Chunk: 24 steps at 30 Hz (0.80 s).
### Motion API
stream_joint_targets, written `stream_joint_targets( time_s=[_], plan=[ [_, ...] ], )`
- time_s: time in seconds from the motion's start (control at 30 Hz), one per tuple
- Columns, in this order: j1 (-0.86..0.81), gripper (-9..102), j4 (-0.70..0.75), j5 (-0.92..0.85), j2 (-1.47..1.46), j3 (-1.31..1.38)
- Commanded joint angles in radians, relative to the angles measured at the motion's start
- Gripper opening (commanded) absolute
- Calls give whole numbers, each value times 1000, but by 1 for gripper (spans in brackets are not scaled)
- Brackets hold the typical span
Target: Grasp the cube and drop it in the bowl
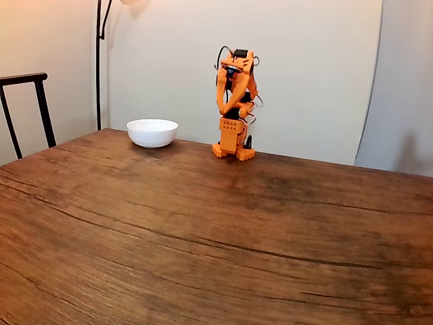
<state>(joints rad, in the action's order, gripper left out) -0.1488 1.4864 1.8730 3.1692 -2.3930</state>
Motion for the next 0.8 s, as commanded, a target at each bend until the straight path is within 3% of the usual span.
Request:
stream_joint_targets(
  time_s=[0.0,0.27,0.63,0.77],
  plan=[
    [48,-1,-75,-8,29,-55],
    [95,-1,-285,-8,152,-301],
    [98,-1,-342,-2,155,-485],
    [98,-1,-437,8,155,-572]
  ],
)
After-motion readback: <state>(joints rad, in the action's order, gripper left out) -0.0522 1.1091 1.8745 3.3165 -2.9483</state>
